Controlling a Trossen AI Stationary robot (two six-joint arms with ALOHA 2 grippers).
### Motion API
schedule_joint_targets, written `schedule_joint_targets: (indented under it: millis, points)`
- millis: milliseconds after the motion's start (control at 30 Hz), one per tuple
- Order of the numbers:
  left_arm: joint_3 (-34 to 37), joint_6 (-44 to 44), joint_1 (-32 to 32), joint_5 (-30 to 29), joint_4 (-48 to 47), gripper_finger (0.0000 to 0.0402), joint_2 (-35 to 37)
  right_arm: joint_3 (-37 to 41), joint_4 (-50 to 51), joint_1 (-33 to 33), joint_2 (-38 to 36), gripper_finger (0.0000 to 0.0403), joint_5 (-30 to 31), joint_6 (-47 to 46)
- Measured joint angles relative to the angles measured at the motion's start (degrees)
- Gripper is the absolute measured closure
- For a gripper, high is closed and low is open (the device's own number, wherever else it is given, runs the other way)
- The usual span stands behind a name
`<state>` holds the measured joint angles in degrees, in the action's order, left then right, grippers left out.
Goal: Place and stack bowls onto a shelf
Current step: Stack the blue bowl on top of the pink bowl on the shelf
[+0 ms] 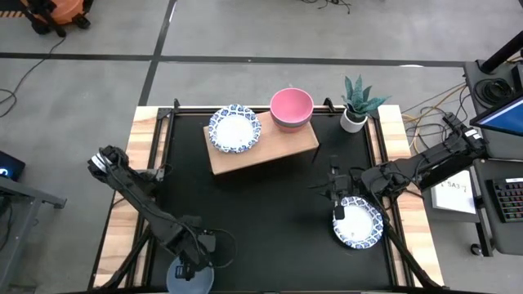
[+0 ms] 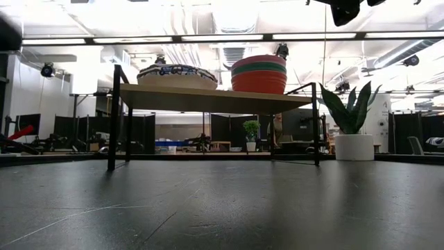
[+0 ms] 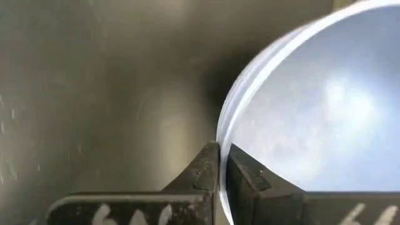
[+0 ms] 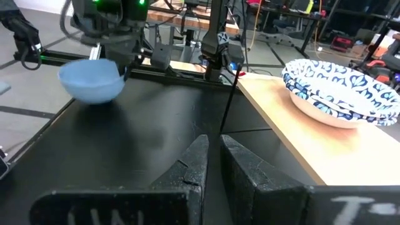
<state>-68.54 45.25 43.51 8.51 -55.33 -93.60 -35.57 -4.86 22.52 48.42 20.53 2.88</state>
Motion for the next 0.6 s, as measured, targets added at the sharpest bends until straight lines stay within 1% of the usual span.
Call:
schedule_joint_targets:
  millis: [200, 267, 300, 400, 467, 600]
  points:
    - [-3.8, -5.3, -7.1, -3.4, -0.2, 0.04, 7.2, 0.0, 0.0, 0.0, 0.0, 0.0371, 0.0, -2.3]
    - [-5.8, -7.4, -10.7, -6.0, -0.3, 0.0401, 9.7, 0.0, 0.0, 0.0, 0.0, 0.0371, 0.0, -3.1]
    - [-6.8, -8.0, -12.9, -8.2, -1.0, 0.0401, 10.9, 0.0, 0.1, 0.0, 0.0, 0.0371, 0.0, -3.3]
    - [-10.1, -9.7, -20.9, -15.1, -3.9, 0.0401, 13.1, 0.0, 0.3, 0.0, 0.0, 0.0371, 0.0, -4.3]
    - [-12.8, -11.7, -27.0, -16.4, -4.6, 0.0401, 13.9, 0.0, 0.4, 0.0, 0.0, 0.0371, 0.0, -4.7]
    - [-18.7, -18.2, -38.6, -17.0, -4.3, 0.0401, 14.2, 0.0, 1.8, 0.0, -0.3, 0.0371, -0.1, -5.3]
